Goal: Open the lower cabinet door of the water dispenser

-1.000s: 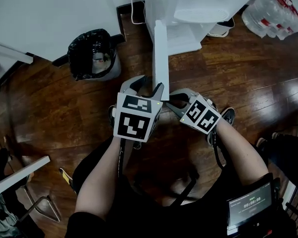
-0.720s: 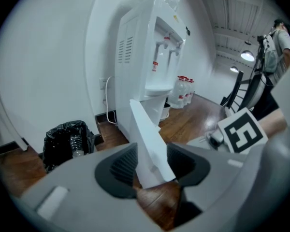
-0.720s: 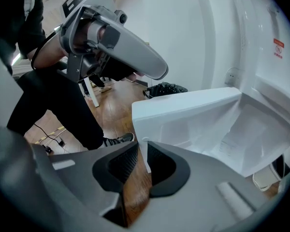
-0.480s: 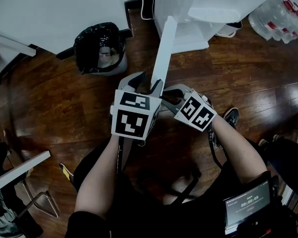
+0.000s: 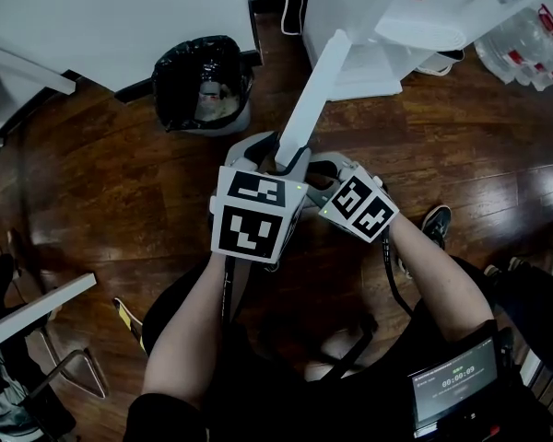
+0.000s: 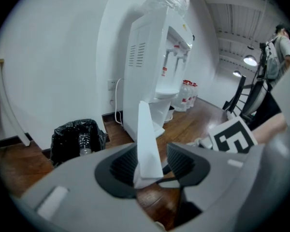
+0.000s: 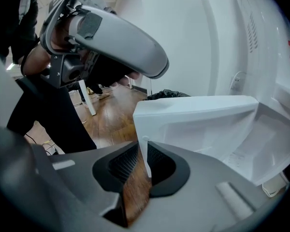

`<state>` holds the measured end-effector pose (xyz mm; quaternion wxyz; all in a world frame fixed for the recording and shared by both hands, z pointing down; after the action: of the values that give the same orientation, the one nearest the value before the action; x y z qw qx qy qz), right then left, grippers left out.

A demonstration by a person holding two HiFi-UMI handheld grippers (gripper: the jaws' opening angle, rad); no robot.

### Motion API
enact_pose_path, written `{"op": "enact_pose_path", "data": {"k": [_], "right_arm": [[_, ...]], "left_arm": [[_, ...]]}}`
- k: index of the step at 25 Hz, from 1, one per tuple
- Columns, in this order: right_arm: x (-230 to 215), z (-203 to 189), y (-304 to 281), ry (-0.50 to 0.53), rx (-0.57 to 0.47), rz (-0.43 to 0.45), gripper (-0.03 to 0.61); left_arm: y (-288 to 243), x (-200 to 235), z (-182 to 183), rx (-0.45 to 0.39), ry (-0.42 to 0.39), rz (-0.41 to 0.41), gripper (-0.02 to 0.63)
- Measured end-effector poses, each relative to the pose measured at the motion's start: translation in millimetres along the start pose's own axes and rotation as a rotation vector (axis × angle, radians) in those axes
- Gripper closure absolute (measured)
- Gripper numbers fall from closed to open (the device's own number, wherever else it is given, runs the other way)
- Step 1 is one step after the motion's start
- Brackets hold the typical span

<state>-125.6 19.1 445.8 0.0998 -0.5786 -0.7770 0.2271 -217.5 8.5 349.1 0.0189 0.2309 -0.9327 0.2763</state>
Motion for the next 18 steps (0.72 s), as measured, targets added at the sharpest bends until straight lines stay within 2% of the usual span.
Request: {"op": "enact_pose_path", "data": {"k": [7, 11, 18], "right_arm": [[-0.1, 7.7, -15.7, -0.014, -0.021, -0.005, 0.515], [0.1, 10.6, -23.1, -0.018, -0.03, -0.011, 0.515], [-1.3, 17.9, -37.7, -0.038, -0.055, -0.025, 0.515]], "left_arm": [[5.7, 18.0, -4.3, 0.003, 0.011, 0.037, 0.407], [7.7, 17.4, -4.7, 0.011, 0.039, 0.026, 0.407], [9.1, 22.9, -5.3, 0.009, 0.043, 0.034, 0.407]]}}
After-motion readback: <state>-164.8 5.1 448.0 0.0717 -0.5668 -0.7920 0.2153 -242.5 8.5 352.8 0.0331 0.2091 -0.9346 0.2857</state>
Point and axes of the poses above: the fingertips, and each gripper's own axes: y backward along the fingers, x to its left, z out of its top, the point moved 8 cm from there along y, backward along the fingers, and after that the axes turned 13 degrees about -x, right-handed, at the moved point
